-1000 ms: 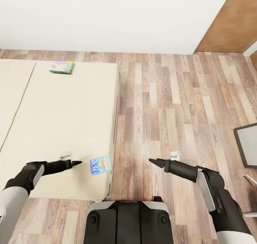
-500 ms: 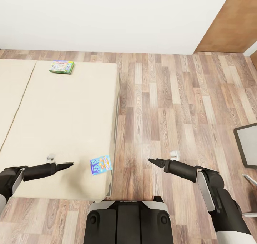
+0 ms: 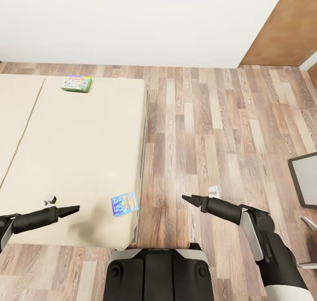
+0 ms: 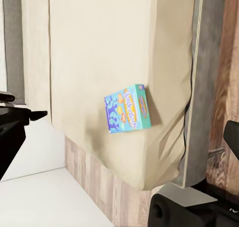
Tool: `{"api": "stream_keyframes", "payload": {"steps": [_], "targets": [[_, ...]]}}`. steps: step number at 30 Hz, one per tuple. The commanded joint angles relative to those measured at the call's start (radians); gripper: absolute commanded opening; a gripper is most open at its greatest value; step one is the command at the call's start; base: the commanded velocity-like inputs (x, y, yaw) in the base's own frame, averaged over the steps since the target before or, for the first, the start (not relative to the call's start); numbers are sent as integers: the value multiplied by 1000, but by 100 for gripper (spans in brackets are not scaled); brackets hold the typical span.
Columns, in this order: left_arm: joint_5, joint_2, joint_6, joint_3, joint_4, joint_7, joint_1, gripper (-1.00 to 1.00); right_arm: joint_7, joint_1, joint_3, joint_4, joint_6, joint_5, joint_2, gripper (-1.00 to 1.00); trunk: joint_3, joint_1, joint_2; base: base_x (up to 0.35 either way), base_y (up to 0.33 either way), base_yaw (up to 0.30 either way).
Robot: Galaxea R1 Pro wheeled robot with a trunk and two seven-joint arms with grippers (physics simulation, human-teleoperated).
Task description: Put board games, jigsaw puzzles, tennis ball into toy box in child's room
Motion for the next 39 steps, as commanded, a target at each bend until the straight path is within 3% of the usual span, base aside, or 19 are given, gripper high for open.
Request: {"api": "stream_keyframes", "payload": {"steps": [1, 39], "targets": [[-2, 2, 11, 7, 0, -4, 0, 100, 2, 0, 0, 0, -6, -2, 0, 100, 0, 1, -1, 0, 0, 0], [-9, 3, 25, 17, 0, -4, 0, 100, 9, 0, 1, 1, -34, -9, -1, 100, 38, 1, -1, 0, 0, 0]]}}
